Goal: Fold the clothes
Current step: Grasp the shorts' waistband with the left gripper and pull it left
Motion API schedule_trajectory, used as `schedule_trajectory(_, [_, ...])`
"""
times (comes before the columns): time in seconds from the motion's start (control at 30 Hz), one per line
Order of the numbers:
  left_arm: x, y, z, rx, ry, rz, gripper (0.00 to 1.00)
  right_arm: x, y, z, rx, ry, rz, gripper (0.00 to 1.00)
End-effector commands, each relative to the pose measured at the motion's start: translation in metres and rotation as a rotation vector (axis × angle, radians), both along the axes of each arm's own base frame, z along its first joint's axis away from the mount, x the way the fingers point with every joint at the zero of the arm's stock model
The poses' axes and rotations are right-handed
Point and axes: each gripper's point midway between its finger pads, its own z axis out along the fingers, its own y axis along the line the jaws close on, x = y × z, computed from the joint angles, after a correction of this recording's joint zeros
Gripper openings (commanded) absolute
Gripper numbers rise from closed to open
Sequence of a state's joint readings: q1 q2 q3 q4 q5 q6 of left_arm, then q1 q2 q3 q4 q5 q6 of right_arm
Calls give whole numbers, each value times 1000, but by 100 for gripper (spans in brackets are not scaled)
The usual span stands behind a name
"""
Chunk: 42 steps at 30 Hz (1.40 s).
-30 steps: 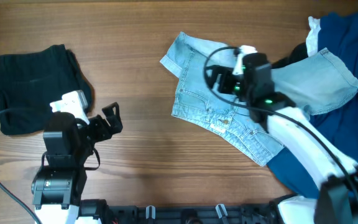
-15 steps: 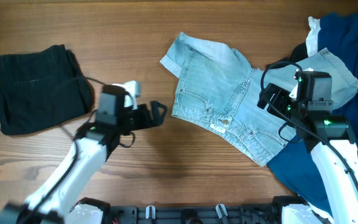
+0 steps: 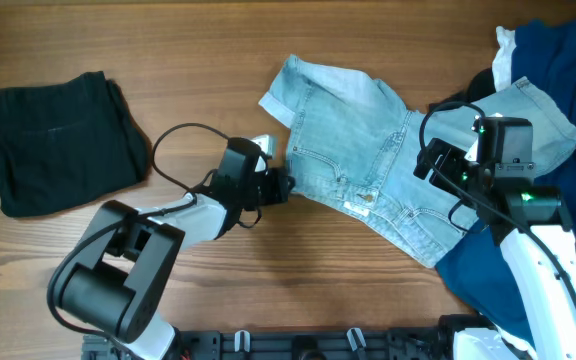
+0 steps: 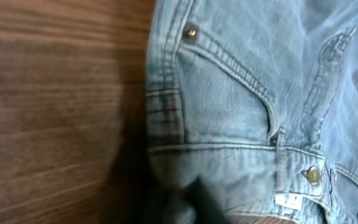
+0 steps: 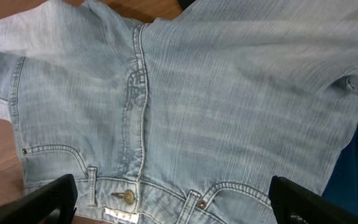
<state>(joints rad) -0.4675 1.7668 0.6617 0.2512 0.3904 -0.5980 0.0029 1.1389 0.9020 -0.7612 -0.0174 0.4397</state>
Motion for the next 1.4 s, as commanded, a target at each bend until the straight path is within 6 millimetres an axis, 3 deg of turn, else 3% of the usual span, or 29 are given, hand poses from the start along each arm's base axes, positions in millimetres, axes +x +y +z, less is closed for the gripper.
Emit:
schedule_trajectory(0.0, [-9, 4, -3, 0, 49, 9, 4, 0, -5, 3, -27, -12, -1, 100])
schedule_trajectory(0.13, [2, 47, 25, 5, 61, 126, 4, 0, -8, 3, -42, -12, -9, 100])
schedule_trajectory(0.27, [36, 159, 109, 27, -155, 399, 4, 0, -8, 4, -44, -13, -11, 100])
schedule_trajectory(0.33, [48, 232, 163, 22, -328, 606, 4, 1, -8, 4, -43, -16, -11, 100])
schedule_trajectory(0.37, [47, 254, 176, 18, -367, 669, 11, 1, -8, 4, -43, -17, -11, 100])
schedule_trajectory(0.4, [44, 266, 182, 9, -379, 694, 40, 1, -8, 4, -43, -17, -10, 100])
schedule_trajectory(0.43, [36, 268, 177, -22, -338, 687, 100, 1, -8, 4, -43, -17, -10, 100])
schedule_trajectory(0.63, [-20, 248, 101, -18, 100, 683, 100, 0, -7, -6, -41, 22, -4, 100])
schedule_trajectory(0.77, [-60, 235, 61, -10, 375, 679, 100, -1, 5, -38, 20, 146, 38, 100])
schedule_trajectory(0.9, [-75, 230, 38, -6, 519, 673, 100, -4, 22, -81, 116, 303, 69, 100])
schedule_trajectory(1.0, [-81, 229, 23, -5, 593, 669, 97, -1, 24, -112, 131, 380, 58, 100])
schedule_trajectory(1.13, [-87, 218, 8, 9, 665, 630, 95, 4, 30, -141, 179, 433, 35, 98])
schedule_trajectory(1.27, [-86, 199, 4, 38, 661, 547, 94, 21, 33, -154, 197, 395, 41, 88])
schedule_trajectory(1.37, [-87, 188, 2, 73, 646, 496, 92, 28, 33, -162, 198, 382, 40, 72])
